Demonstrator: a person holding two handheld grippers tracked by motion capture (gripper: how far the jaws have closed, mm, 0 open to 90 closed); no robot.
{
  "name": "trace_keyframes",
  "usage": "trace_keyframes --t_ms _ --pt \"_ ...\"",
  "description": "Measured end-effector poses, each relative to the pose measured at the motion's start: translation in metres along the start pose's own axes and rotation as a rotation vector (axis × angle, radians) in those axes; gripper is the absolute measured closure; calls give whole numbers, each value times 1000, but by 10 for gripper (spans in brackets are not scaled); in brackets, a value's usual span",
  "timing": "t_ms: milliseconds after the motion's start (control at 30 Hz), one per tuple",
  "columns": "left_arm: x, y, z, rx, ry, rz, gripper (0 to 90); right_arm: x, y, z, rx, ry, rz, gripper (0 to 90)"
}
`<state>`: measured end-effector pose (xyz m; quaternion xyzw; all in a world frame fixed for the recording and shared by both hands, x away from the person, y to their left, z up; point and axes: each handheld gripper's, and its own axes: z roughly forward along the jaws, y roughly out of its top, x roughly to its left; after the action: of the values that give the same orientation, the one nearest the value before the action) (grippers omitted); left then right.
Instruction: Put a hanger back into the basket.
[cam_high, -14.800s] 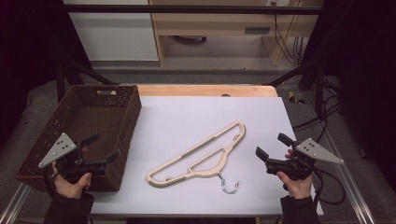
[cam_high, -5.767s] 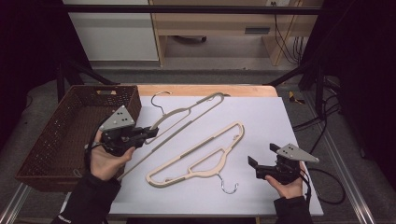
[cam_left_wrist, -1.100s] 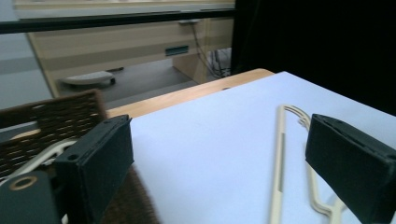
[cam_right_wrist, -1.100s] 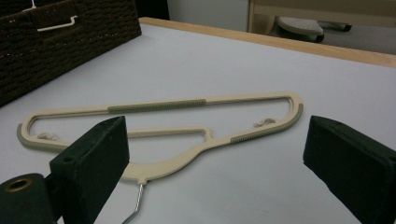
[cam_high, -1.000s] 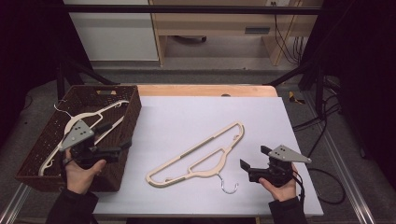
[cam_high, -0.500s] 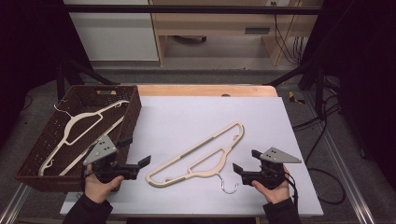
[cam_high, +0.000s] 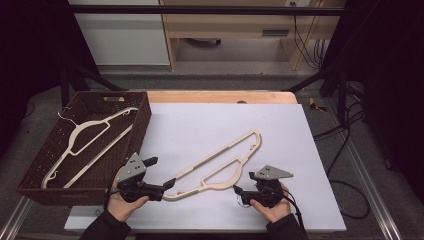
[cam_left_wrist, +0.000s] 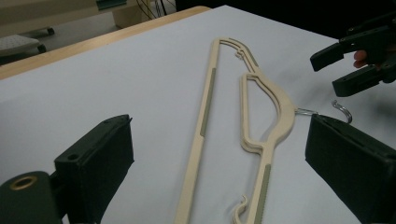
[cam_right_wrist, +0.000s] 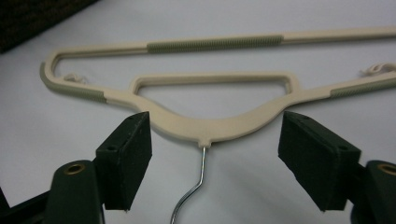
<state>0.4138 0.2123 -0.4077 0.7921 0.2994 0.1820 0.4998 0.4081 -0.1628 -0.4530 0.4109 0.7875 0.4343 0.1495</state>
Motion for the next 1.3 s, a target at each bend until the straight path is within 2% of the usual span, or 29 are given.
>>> trace_keyframes --t_ms 67,100,233,267,300,467,500,567,600,700,800,833,900,1000,1300 --pt "-1 -1 2 8 -6 3 74 2 -3 6 23 -8 19 360" --pt "-1 -1 2 10 -4 5 74 2 -3 6 23 -8 19 360" --pt "1 -1 1 2 -6 -2 71 3 -7 14 64 -18 7 463" --pt "1 -1 1 -1 -8 -6 67 4 -9 16 98 -28 17 514" --pt "1 -1 1 -1 -8 -7 67 4 -9 16 98 -28 17 514" --pt "2 -2 1 1 -1 -7 62 6 -11 24 125 -25 10 626" --pt "2 -2 2 2 -2 -8 62 5 -12 25 133 -24 -4 646" --pt "2 -2 2 1 -3 -8 62 6 -12 27 145 -22 12 702" --pt "1 -2 2 3 -4 -7 62 7 -12 29 158 -30 36 756" --pt "0 -3 4 8 -7 -6 62 5 -13 29 159 -26 21 793" --pt "-1 -3 5 11 -13 -3 62 4 -13 29 157 -24 24 824" --pt "-2 -3 6 13 -13 -2 62 7 -12 29 160 -25 58 830" --pt "-3 -4 7 18 -16 1 63 8 -13 30 160 -39 42 850" --pt "-5 -4 9 27 -16 10 63 9 -13 31 155 -37 45 883" --pt "-8 -5 13 36 -29 12 66 8 -11 31 159 -32 77 889"
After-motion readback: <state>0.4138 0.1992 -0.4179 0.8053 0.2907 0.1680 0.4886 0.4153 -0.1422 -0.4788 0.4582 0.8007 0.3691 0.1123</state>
